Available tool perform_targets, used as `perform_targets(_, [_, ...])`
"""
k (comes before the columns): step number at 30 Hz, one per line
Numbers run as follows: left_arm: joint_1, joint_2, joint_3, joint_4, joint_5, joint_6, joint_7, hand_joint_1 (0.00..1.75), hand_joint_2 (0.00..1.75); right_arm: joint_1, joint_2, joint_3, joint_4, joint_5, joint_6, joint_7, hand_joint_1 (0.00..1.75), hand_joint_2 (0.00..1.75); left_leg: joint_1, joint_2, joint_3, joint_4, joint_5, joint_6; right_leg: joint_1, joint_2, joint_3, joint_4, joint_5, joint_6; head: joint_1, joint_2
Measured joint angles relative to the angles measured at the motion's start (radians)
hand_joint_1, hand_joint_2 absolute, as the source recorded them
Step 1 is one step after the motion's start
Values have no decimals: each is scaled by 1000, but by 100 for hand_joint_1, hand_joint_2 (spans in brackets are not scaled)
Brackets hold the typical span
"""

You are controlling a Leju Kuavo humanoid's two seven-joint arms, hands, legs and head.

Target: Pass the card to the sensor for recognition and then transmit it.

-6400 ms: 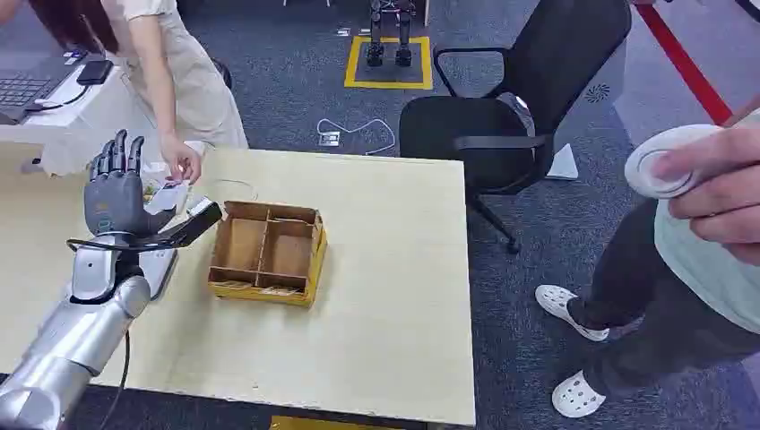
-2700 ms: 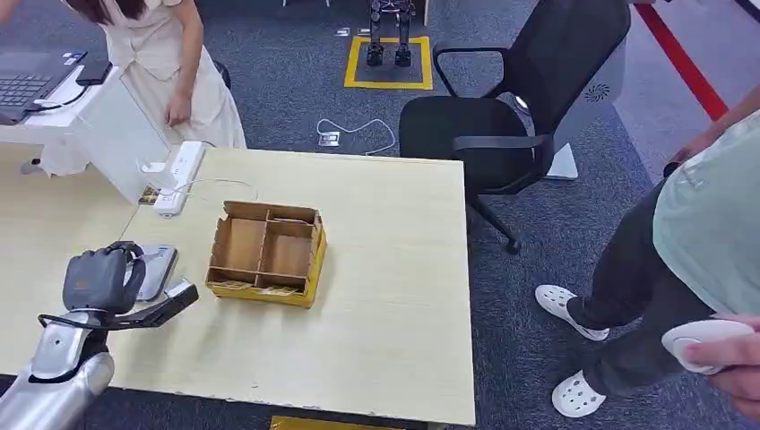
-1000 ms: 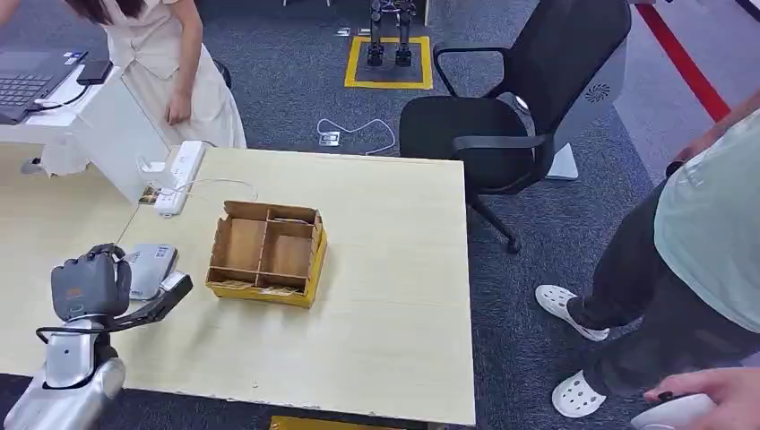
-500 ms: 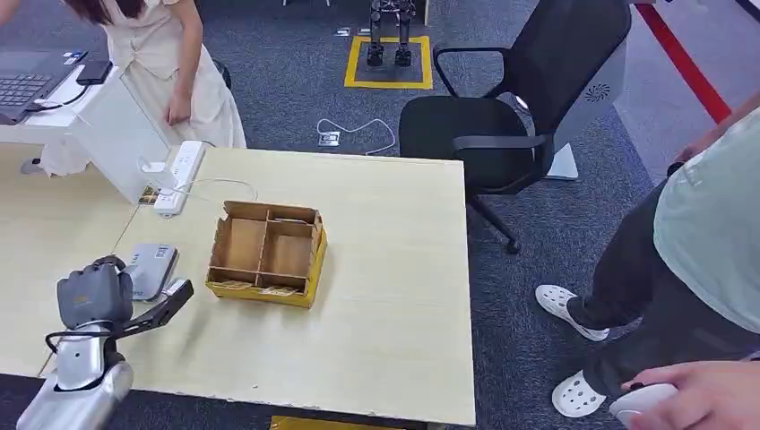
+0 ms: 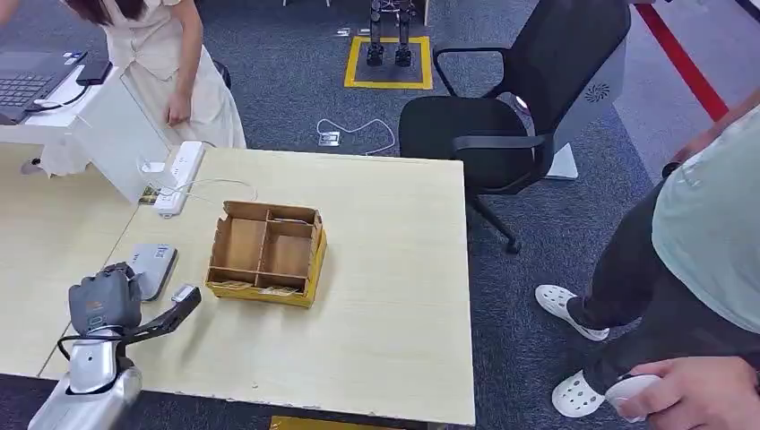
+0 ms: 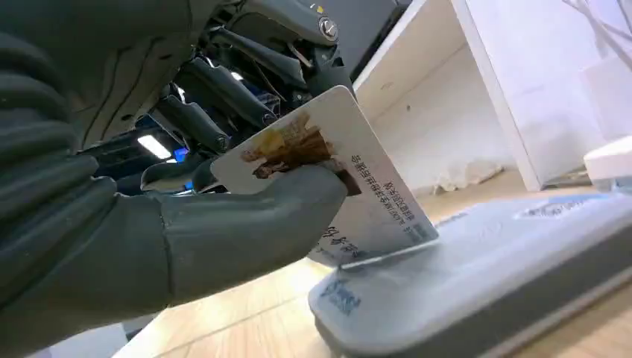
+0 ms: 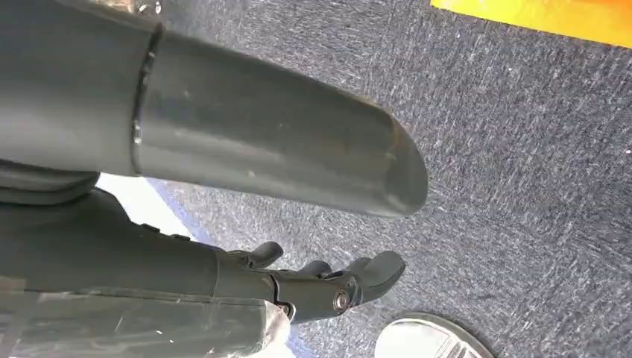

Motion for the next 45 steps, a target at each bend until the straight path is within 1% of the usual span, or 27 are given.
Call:
perform_targets(5, [19,-22,0,11,-31,-8,16,175,175,1,0,-5,0,0,0,-3,0,0,0,0,0,0,0,0,0,0,0,0,0,0,0,0])
perform_targets(9, [34,-40,-1,26,-56,-16,18,175,175,2,0,-11,0,0,0,-12,0,0,0,0,0,0,0,0,0,0,0,0,0,0,0,0])
perform_targets(16, [51,-56,-9,50,-101,-11,19,175,175,3,0,-16,0,-8,0,-19,0,0,0,-1,1,-1,0,0,-1,-1,1,0,0,0,0,0])
perform_targets(25, [59,-69,-18,72,-91,-7,32,175,175,3,0,-17,0,-14,0,-19,0,0,-2,-4,5,-3,0,0,-2,-4,6,0,-2,2,0,0])
perform_targets(32, [60,-74,-18,74,-78,1,28,175,175,3,0,-21,1,-10,0,-19,0,0,-2,-4,6,-3,0,0,-2,-4,6,0,-2,2,0,0])
perform_targets(35, [60,-77,-18,75,-20,37,-3,175,175,4,0,-21,2,-11,0,-19,0,0,-2,-4,6,-3,0,0,-2,-4,6,0,-2,2,0,0])
perform_targets(37, [51,-82,-17,71,82,71,-64,175,175,5,0,-22,2,-11,0,-21,0,0,-2,-4,5,-3,0,0,-2,-4,5,0,-2,2,0,0])
perform_targets(39, [34,-81,-14,55,209,103,-140,175,175,6,0,-23,2,-10,0,-29,0,0,-2,-4,5,-3,0,0,-2,-4,5,0,-2,2,0,0])
perform_targets(42, [-17,-71,-5,16,372,111,-234,175,175,6,0,-23,2,-9,0,-36,0,0,-2,-4,5,-2,0,0,-2,-4,5,0,-2,2,0,0])
perform_targets(45, [-86,-40,-5,-31,487,96,-311,175,175,6,0,-23,4,-11,0,-43,0,0,-1,-4,4,-2,1,-1,-1,-4,4,0,-1,1,0,0])
